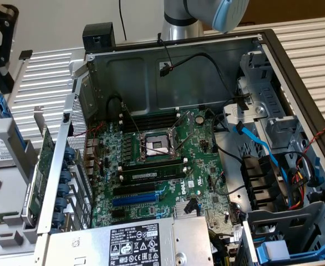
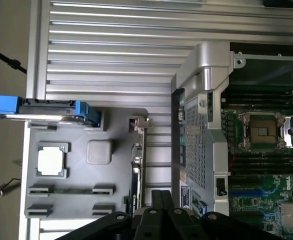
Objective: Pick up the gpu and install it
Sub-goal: 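Pick up the gpu and move the gpu toward the slot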
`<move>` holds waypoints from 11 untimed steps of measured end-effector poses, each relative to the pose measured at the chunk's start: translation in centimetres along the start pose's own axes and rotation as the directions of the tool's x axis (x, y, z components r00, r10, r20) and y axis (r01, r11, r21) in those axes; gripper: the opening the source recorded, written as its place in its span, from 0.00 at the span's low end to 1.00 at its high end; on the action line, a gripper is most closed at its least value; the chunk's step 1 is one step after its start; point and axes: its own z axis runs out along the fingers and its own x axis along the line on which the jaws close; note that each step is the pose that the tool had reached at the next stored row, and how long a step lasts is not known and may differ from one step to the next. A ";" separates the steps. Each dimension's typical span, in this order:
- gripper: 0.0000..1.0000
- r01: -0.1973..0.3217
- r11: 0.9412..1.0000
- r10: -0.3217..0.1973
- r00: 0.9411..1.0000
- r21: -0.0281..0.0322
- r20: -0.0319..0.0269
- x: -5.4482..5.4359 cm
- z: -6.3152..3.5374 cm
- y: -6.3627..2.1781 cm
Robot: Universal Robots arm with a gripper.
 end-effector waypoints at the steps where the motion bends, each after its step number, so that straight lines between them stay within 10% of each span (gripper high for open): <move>1: 0.11 0.000 1.000 0.000 1.000 -0.001 -0.001 0.0 0.09 -0.31; 11: 0.11 -0.053 0.999 0.053 0.999 0.003 0.001 0.2 1.64 -0.90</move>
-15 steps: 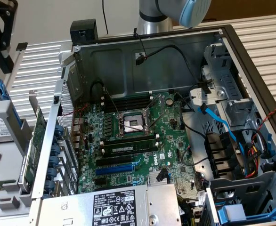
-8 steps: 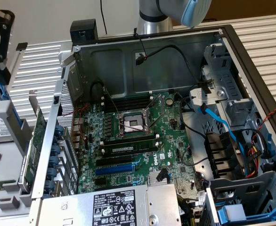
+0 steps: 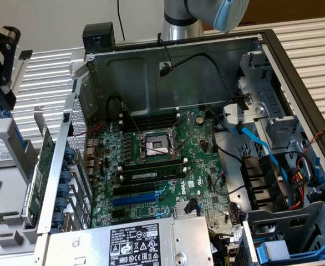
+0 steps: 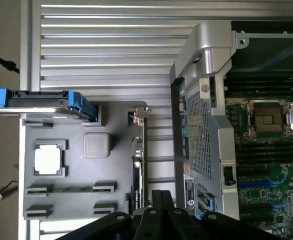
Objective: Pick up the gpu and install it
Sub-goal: 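Pick up the gpu and move the gpu toward the slot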
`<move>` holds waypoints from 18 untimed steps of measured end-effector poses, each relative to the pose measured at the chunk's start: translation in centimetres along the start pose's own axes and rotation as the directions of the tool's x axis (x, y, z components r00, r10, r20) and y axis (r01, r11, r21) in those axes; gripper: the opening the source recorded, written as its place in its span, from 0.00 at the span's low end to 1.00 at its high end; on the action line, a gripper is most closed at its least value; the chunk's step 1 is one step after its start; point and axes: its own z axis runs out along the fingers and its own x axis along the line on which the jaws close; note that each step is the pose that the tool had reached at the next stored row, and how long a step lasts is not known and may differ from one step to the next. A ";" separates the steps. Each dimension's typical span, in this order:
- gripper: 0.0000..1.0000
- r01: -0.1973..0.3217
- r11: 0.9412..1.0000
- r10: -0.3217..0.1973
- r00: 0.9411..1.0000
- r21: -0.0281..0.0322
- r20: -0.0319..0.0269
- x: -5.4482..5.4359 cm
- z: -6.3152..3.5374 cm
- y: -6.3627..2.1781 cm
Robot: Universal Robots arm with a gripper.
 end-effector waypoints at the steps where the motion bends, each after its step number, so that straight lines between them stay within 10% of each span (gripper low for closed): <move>1: 0.11 -0.004 1.000 0.004 1.000 0.000 0.000 0.0 0.15 -0.05; 6: 0.11 -0.008 1.000 0.008 1.000 0.001 -0.014 0.3 0.53 -0.67; 11: 0.11 -0.011 1.000 0.011 0.999 0.004 -0.048 0.7 0.80 -1.53; 18: 0.11 -0.012 1.000 0.012 0.998 0.005 -0.061 0.7 1.91 -2.44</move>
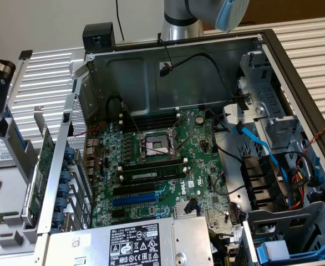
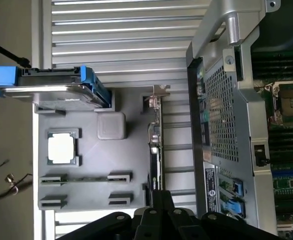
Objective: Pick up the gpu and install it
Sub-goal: 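Pick up the gpu and move the gpu toward the slot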
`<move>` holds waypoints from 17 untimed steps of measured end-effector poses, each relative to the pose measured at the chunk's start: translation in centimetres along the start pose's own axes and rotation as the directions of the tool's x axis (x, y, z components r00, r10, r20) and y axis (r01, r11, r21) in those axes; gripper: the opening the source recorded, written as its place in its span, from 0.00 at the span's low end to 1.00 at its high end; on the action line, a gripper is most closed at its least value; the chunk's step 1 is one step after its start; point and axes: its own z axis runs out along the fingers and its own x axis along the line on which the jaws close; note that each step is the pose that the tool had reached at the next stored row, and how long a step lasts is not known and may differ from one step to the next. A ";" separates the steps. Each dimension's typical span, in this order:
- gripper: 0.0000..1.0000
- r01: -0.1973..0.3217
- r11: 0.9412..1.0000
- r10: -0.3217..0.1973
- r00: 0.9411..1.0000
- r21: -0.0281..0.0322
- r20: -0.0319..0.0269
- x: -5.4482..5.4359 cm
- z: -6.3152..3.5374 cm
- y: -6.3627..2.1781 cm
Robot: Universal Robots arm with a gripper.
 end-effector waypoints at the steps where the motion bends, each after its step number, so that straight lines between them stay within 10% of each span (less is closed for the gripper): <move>1: 0.11 0.000 1.000 0.000 1.000 0.000 0.000 0.0 0.02 -0.02; 17: 0.39 0.000 1.000 0.000 1.000 0.000 0.000 0.0 0.01 -0.02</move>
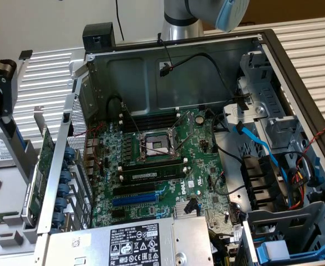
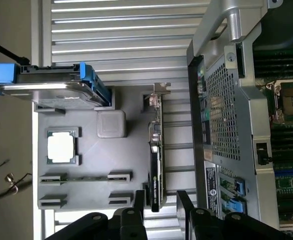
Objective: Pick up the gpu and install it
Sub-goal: 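Pick up the gpu and move the gpu toward the slot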
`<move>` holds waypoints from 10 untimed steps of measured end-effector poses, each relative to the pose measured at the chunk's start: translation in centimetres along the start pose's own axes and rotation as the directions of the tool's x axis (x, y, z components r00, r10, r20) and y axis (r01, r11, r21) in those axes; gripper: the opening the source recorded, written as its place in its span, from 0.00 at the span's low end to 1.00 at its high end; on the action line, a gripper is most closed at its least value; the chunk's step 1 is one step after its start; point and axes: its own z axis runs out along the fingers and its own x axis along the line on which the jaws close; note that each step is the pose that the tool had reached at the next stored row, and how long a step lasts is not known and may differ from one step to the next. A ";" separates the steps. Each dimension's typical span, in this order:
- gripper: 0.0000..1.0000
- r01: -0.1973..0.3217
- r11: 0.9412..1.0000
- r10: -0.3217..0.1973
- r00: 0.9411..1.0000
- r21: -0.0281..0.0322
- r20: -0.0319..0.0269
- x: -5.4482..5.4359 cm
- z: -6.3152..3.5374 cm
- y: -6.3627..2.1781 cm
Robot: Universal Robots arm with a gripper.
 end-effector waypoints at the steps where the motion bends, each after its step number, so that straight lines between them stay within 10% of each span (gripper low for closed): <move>1: 0.39 0.000 1.000 0.000 1.000 0.000 0.000 0.0 0.01 0.00; 10: 0.39 0.001 1.000 -0.001 1.000 0.006 0.001 0.1 1.04 -0.09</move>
